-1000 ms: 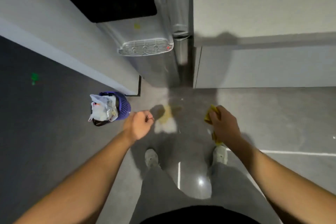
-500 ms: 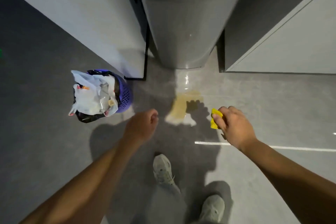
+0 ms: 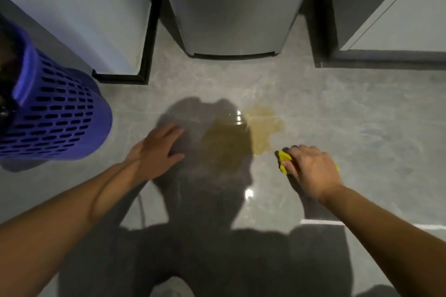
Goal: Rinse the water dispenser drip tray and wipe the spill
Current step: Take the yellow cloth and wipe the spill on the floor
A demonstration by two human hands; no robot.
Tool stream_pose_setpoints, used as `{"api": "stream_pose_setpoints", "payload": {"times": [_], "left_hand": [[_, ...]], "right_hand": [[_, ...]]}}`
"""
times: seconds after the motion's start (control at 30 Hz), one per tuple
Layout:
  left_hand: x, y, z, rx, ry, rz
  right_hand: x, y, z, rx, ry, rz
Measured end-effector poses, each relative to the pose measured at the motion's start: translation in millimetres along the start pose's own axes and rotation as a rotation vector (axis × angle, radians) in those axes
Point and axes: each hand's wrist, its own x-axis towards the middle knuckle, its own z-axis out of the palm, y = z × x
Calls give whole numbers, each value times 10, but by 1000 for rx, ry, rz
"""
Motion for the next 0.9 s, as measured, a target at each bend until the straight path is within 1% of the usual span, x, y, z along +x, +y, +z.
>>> {"api": "stream_pose_setpoints", "payload": {"times": [0.07,0.13,0.2,0.27,0.33,0.4,0.43,0.5,0.63,0.7,0.77,0.83,0.9], "left_hand": [[18,-47,170,36,-18,26],[3,-50,231,67,-36,43],[-11,-28,194,71,-56,43],[-14,24,147,47,-58,20],[-13,64,123,46,-50,-1],[-15,68,123,51,-46,-5],[-14,64,127,51,-43,-5],[-17,54,129,57,-34,-10],[-12,63,143,65,-34,-8],[-9,38,147,56,-41,6],[-9,-16,135,45,-56,33],[-18,-76,120,39,-68,58],[-49,-96,119,57,-34,46]], "right_hand": [[-55,32,141,-18,67,-13],[-144,44,191,-24,121,13],[-222,34,190,-36,122,57],[-240,57,193,-63,71,73],[-151,98,196,-87,-31,47],[84,164,180,-88,-147,37],[252,200,165,-87,-176,35],[625,221,119,-96,-168,1],[1068,86,100,-185,-148,-183],[991,56,171,-215,-132,-231],[745,38,270,-181,-119,-245],[435,-1,402,-123,-88,-222],[233,-52,494,-87,-75,-182]]}}
